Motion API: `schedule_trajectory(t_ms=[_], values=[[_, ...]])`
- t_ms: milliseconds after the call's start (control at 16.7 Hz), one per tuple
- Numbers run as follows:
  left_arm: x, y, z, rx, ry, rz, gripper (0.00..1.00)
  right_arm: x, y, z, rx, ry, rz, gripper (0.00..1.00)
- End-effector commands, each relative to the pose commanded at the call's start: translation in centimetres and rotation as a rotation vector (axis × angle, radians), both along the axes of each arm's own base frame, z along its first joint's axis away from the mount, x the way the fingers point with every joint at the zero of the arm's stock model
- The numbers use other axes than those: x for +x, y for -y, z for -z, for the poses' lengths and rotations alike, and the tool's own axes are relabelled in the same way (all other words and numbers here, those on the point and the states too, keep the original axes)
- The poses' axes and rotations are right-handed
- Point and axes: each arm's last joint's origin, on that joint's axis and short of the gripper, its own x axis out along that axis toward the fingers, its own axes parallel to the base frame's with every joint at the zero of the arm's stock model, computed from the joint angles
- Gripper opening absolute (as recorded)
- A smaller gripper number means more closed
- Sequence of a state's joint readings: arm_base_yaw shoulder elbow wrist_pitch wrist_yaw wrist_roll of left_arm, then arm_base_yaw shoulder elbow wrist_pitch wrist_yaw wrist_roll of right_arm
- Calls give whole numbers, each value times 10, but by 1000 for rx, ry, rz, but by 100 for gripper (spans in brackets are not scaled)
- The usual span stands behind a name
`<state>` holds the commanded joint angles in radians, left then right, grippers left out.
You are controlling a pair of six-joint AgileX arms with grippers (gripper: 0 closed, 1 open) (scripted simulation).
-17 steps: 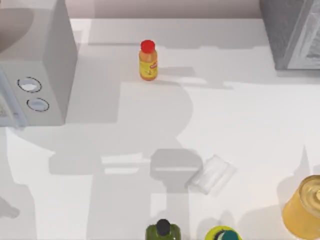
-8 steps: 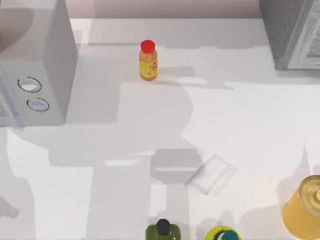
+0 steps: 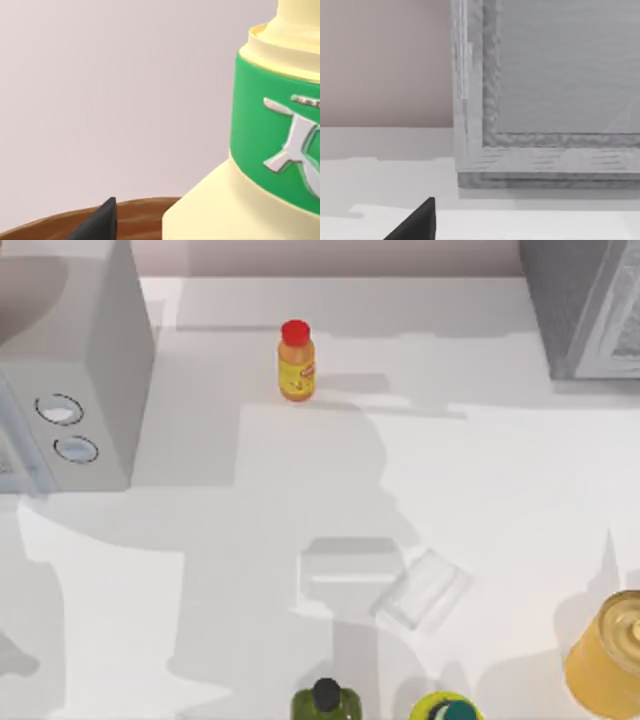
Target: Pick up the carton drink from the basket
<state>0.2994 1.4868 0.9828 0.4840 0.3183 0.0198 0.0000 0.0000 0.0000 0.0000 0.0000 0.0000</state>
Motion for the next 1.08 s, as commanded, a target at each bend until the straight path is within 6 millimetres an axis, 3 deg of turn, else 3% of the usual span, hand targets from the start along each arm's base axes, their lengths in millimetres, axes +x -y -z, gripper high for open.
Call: schedule_trajectory(t_ms=[240,1020,1080], values=[[0,0,0,0,0,0,100,0,0,0,0,0,0,100],[0,0,0,0,0,0,2,0,0,0,0,0,0,100],[0,0,0,0,0,0,0,0,0,0,0,0,0,100]])
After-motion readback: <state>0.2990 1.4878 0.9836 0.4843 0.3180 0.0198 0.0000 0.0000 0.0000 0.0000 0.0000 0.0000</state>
